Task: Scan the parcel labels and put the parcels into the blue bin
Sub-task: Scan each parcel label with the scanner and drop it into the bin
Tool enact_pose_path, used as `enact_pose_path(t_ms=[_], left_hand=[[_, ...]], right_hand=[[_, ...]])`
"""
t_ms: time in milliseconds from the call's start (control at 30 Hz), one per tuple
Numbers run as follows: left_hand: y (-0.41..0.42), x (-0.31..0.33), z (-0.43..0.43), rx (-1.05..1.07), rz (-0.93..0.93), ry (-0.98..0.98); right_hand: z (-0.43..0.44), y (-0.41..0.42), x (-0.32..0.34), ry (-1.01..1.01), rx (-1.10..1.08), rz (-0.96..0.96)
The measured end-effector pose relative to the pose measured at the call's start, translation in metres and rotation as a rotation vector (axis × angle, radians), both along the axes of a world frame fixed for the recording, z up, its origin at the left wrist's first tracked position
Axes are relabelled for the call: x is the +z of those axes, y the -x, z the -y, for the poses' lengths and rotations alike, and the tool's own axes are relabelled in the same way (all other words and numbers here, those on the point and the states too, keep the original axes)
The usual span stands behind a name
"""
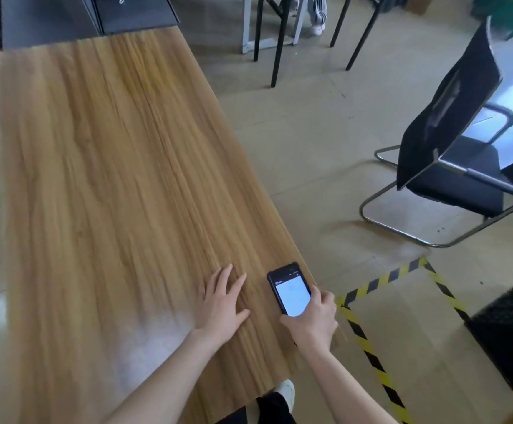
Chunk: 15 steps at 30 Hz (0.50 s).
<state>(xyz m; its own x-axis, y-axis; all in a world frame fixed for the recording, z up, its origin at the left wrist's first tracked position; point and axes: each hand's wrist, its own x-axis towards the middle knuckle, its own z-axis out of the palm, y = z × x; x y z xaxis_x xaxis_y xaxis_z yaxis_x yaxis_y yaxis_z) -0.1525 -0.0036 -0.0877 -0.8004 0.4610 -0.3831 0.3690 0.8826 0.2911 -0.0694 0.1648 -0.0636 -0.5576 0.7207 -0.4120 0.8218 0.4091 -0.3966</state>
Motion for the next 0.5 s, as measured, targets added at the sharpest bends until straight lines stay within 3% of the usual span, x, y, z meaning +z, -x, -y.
enact_pose_path(t_ms=[500], left_hand=[[0.0017, -0.0012, -0.0006, -0.047, 0.023, 0.084]], right_hand=[[0.0031, -0.0054, -0.0079, -0.049, 0.067, 0.043]])
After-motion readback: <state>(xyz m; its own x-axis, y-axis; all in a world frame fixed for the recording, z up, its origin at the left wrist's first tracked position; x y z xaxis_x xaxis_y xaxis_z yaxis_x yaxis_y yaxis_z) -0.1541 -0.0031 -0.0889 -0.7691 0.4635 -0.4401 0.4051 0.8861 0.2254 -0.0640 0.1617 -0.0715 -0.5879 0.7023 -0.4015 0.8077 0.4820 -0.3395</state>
